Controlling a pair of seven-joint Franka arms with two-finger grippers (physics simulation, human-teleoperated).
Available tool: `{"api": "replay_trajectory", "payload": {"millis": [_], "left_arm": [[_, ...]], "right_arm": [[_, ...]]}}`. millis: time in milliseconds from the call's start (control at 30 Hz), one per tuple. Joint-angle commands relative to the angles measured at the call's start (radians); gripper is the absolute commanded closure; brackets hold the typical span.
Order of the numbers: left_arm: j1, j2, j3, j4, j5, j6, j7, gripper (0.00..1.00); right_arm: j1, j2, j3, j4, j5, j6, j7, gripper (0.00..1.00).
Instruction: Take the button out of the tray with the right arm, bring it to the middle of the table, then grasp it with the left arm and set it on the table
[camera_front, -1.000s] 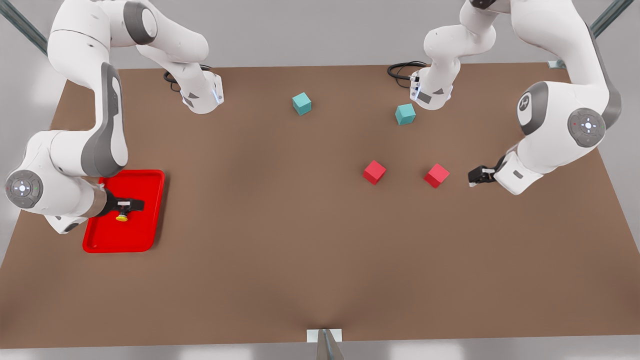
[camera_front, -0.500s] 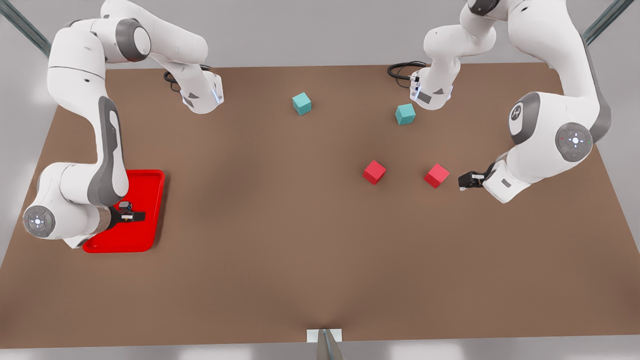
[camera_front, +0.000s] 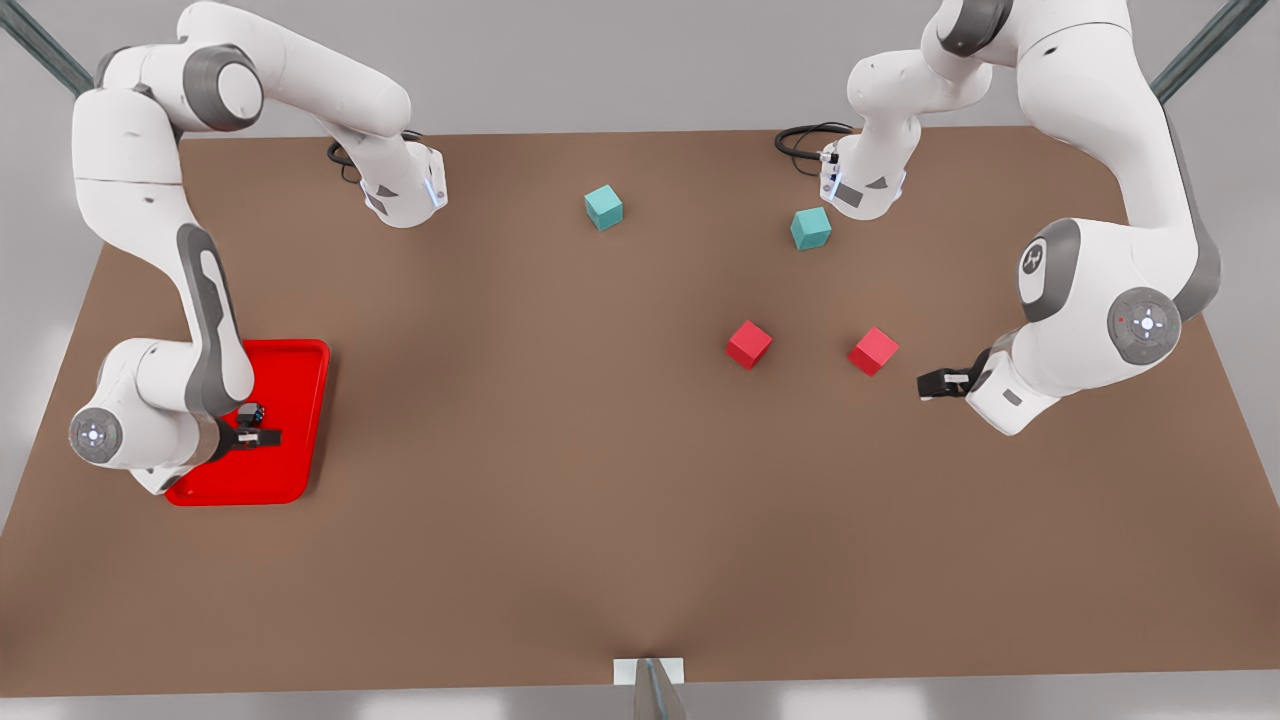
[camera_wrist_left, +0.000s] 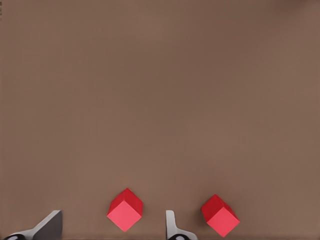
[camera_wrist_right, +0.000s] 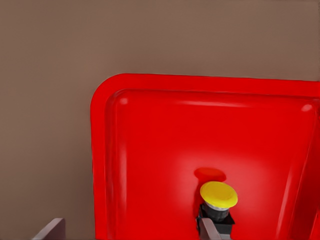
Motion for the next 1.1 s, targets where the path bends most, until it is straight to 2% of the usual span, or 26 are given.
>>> {"api": "replay_trajectory", "payload": {"millis": [0, 33, 100, 233, 367, 667, 767, 1067], "left_arm": [[0.000, -0.002, -0.001, 0.000, 0.002, -0.007, -0.044, 0.00], [0.000, -0.004, -0.001, 0.000, 0.000, -0.009, -0.044, 0.00], [0.000, -0.005, -0.002, 0.002, 0.000, -0.009, -0.044, 0.00], [-0.008, -0.005, -0.002, 0.000, 0.000, -0.009, -0.047, 0.00], [-0.008, -0.005, -0.002, -0.001, 0.000, -0.009, -0.052, 0.00], [-0.016, -0.005, -0.002, -0.004, 0.002, -0.010, -0.053, 0.00], [-0.016, -0.005, -0.002, -0.006, 0.002, -0.010, -0.053, 0.00], [-0.016, -0.002, -0.002, -0.009, 0.002, -0.012, -0.053, 0.00]], "right_arm": [[-0.014, 0.002, 0.010, -0.001, -0.055, 0.047, -0.181, 0.00], [-0.083, 0.003, 0.072, -0.024, -0.084, 0.070, -0.184, 0.00], [-0.213, 0.003, 0.146, -0.082, -0.127, 0.108, -0.228, 0.00], [-0.327, 0.003, 0.209, -0.150, -0.205, 0.179, -0.231, 0.00], [-0.370, 0.055, 0.209, -0.150, -0.256, 0.265, -0.273, 0.00], [-0.379, 0.078, 0.209, -0.151, -0.258, 0.285, -0.259, 0.00], [-0.444, 0.072, 0.250, -0.213, -0.287, 0.323, -0.260, 0.00], [-0.459, 0.072, 0.254, -0.256, -0.287, 0.362, -0.214, 0.00]]}}
